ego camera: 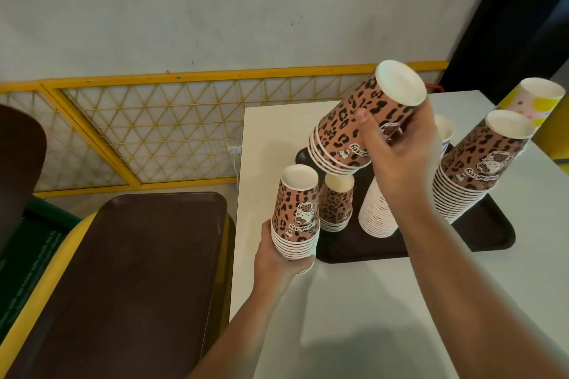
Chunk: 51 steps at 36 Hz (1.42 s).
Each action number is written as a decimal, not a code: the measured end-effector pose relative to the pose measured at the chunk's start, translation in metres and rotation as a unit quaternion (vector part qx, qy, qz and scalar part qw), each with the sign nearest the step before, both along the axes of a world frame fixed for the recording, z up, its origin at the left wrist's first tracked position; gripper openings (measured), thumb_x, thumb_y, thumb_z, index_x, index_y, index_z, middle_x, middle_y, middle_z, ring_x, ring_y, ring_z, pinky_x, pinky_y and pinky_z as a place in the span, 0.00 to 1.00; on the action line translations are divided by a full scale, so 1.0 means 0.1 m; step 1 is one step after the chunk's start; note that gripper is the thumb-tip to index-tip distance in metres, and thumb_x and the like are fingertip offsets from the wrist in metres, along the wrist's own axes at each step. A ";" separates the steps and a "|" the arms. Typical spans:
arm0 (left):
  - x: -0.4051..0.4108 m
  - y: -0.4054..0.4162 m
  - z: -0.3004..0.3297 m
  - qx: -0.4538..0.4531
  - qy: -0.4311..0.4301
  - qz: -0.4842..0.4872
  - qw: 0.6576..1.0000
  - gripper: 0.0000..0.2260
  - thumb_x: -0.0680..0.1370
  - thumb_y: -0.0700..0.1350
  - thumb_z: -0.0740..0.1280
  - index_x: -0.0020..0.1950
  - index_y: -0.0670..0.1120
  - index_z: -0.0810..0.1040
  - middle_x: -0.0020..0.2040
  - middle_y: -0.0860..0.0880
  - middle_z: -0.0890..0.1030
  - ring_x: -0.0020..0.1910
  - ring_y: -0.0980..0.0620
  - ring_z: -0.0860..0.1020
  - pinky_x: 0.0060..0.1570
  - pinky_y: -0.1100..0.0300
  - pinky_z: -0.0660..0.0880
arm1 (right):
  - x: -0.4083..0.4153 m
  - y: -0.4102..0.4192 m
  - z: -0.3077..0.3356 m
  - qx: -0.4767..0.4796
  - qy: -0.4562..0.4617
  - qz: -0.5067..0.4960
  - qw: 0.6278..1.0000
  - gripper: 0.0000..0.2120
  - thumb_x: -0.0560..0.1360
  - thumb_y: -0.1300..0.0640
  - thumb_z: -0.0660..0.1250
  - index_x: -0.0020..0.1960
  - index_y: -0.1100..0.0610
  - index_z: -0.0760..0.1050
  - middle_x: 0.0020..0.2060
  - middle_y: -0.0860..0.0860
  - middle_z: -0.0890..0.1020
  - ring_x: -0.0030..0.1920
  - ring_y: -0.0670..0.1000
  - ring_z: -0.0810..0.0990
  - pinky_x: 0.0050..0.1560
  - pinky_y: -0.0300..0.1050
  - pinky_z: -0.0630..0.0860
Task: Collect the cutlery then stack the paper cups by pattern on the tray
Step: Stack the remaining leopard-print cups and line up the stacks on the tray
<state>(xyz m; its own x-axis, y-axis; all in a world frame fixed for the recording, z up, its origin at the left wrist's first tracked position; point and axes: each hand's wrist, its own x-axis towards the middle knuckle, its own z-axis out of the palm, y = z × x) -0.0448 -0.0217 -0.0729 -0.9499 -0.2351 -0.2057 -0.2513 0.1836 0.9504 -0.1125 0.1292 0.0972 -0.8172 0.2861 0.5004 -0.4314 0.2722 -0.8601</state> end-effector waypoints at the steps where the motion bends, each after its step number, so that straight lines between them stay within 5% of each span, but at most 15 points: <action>1: 0.00 0.00 0.00 -0.001 0.000 0.001 1.000 0.38 0.56 0.43 0.82 0.60 0.57 0.68 0.56 0.55 0.79 0.56 0.52 0.78 0.54 0.47 0.79 | -0.02 0.01 -0.04 0.014 -0.002 -0.007 1.000 0.26 0.67 0.44 0.68 0.61 0.52 0.68 0.51 0.44 0.78 0.53 0.38 0.77 0.51 0.34 0.76; 4: 0.00 0.00 0.00 -0.001 -0.001 0.003 1.000 0.38 0.57 0.42 0.82 0.61 0.57 0.67 0.56 0.55 0.79 0.56 0.51 0.78 0.53 0.46 0.79 | -0.08 0.02 -0.24 0.062 -0.019 -0.031 0.997 0.30 0.66 0.42 0.68 0.62 0.58 0.70 0.54 0.49 0.79 0.55 0.47 0.77 0.55 0.43 0.76; 9: -0.02 0.00 0.02 0.003 0.007 0.007 1.000 0.37 0.55 0.44 0.82 0.58 0.59 0.68 0.55 0.56 0.80 0.55 0.52 0.79 0.54 0.48 0.79 | -0.11 -0.02 -0.56 0.115 -0.042 -0.045 0.991 0.31 0.67 0.46 0.70 0.63 0.62 0.70 0.55 0.53 0.78 0.55 0.46 0.74 0.53 0.29 0.67; 19: -0.03 0.03 0.05 0.035 0.013 0.003 0.999 0.36 0.53 0.45 0.80 0.57 0.58 0.68 0.56 0.54 0.79 0.57 0.51 0.78 0.55 0.50 0.79 | -0.13 -0.05 -1.01 0.156 -0.130 -0.021 0.979 0.30 0.68 0.55 0.74 0.65 0.60 0.68 0.58 0.55 0.77 0.60 0.53 0.74 0.60 0.44 0.71; 27: -0.03 0.03 0.06 0.021 0.021 -0.005 1.000 0.38 0.58 0.39 0.82 0.60 0.57 0.67 0.55 0.56 0.79 0.56 0.52 0.78 0.53 0.52 0.80 | -0.01 -0.09 -0.89 0.113 -0.099 0.021 0.988 0.33 0.71 0.39 0.63 0.70 0.54 0.63 0.67 0.48 0.70 0.68 0.46 0.68 0.67 0.44 0.68; 34: -0.02 0.06 0.08 0.011 0.015 -0.011 1.000 0.36 0.57 0.42 0.81 0.58 0.59 0.68 0.53 0.58 0.79 0.54 0.57 0.78 0.52 0.52 0.80 | 0.19 -0.23 -0.64 0.167 -0.156 0.209 0.951 0.32 0.68 0.47 0.72 0.68 0.48 0.64 0.56 0.38 0.72 0.58 0.37 0.70 0.55 0.30 0.68; 40: -0.02 0.08 0.09 -0.005 0.029 -0.018 0.999 0.37 0.59 0.40 0.82 0.59 0.59 0.66 0.54 0.59 0.78 0.55 0.55 0.78 0.51 0.58 0.80 | 0.24 -0.25 -0.62 0.166 -0.156 0.187 0.956 0.29 0.67 0.50 0.74 0.65 0.51 0.69 0.55 0.44 0.77 0.55 0.41 0.74 0.55 0.34 0.73; 46: -0.01 0.09 0.12 0.003 0.035 -0.020 0.999 0.36 0.59 0.41 0.82 0.59 0.59 0.67 0.54 0.58 0.79 0.54 0.56 0.78 0.50 0.60 0.79 | 0.24 -0.26 -0.54 0.172 -0.130 0.138 0.967 0.27 0.68 0.51 0.73 0.64 0.53 0.70 0.50 0.39 0.73 0.54 0.41 0.73 0.54 0.34 0.72; 51: 0.00 0.09 0.14 0.015 0.027 -0.016 0.999 0.34 0.57 0.43 0.81 0.56 0.61 0.69 0.53 0.58 0.81 0.53 0.57 0.80 0.51 0.53 0.80 | 0.20 -0.22 -0.44 0.136 -0.087 0.115 0.980 0.24 0.68 0.51 0.73 0.62 0.54 0.71 0.50 0.44 0.79 0.54 0.44 0.78 0.52 0.36 0.76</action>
<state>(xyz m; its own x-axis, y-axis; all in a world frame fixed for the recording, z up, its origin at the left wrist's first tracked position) -0.0452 -0.0130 -0.0586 -0.9670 -0.1983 -0.1598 -0.1930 0.1614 0.9678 -0.0929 0.1071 0.0532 -0.9241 -0.0400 0.3801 -0.3613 0.4155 -0.8348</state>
